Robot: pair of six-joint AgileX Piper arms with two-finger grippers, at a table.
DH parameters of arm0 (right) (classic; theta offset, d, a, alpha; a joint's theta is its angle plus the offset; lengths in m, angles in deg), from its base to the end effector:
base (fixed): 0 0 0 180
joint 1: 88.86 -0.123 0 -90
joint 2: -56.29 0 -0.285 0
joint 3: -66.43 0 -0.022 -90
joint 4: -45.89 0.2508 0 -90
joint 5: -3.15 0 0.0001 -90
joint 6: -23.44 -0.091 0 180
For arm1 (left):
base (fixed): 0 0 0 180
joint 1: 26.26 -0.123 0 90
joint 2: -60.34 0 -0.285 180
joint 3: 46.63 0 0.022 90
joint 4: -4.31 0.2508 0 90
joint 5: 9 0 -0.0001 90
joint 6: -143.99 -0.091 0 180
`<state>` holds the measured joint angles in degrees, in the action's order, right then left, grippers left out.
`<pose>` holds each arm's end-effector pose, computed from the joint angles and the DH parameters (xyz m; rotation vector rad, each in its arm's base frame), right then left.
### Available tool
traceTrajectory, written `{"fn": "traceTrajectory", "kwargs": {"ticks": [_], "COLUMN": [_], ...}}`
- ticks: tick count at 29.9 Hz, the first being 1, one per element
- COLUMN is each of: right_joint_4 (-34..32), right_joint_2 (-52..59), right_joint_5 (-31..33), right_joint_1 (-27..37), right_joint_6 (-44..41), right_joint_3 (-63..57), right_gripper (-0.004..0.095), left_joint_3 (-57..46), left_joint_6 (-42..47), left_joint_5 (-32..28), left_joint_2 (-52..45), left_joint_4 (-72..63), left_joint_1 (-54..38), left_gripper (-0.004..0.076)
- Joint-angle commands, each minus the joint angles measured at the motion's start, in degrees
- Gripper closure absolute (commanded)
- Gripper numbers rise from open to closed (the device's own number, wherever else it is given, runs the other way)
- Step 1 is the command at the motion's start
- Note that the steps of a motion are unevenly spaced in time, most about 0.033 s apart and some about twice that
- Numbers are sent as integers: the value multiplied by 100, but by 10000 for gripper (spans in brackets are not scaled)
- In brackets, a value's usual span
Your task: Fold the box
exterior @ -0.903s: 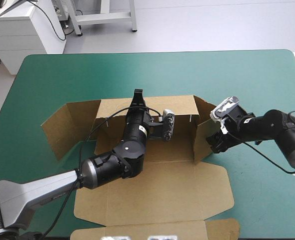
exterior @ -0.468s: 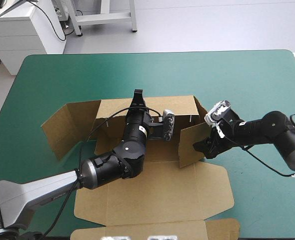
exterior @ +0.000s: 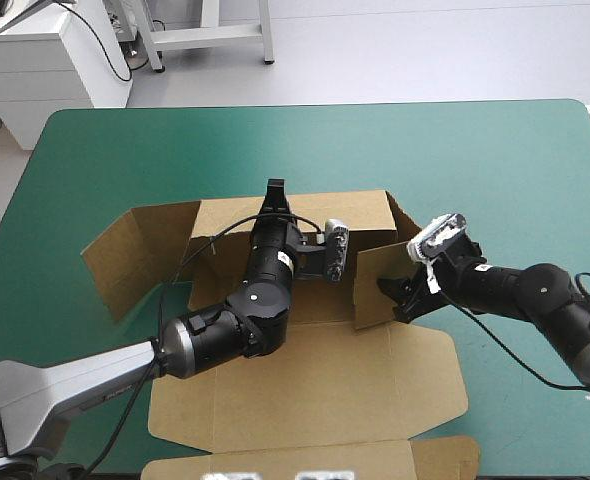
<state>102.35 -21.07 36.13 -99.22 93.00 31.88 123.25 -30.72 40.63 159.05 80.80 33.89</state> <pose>0.2277 0.0837 0.2740 -0.7777 2.1061 0.4687 0.2268 -0.2597 0.3102 1.5751 1.3669 0.9386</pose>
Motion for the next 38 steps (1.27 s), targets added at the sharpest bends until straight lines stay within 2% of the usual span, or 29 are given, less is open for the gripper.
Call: {"fn": "traceTrajectory", "kwargs": {"ticks": [1, 9, 15, 22, 29, 32, 38], "right_joint_4": [295, 272, 298, 389, 428, 428, 428], "right_joint_2": [152, 152, 152, -23, -126, -126, -126], "right_joint_5": [-784, -2045, -2969, -3538, -3652, -3708, -3669], "right_joint_1": [-501, -1201, -1556, -1636, -1636, -1636, -1636], "right_joint_6": [-82, -624, -638, -626, -604, -604, -604], "right_joint_3": [126, 61, -63, -72, -72, -72, -72], "right_gripper": [257, 257, 257, 257, 279, 403, 887], "left_joint_3": [128, 128, 128, 128, 128, 128, 128], "left_joint_6": [5, 5, 5, 5, 5, 5, 5], "left_joint_5": [145, 101, 87, 72, 68, 59, 59], "left_joint_2": [-204, -204, -204, -204, -204, -204, -204], "left_joint_4": [223, 223, 223, 233, 245, 245, 245], "left_joint_1": [25, 25, 25, 25, 25, 25, 25], "left_gripper": [731, 731, 731, 731, 731, 731, 731]}}
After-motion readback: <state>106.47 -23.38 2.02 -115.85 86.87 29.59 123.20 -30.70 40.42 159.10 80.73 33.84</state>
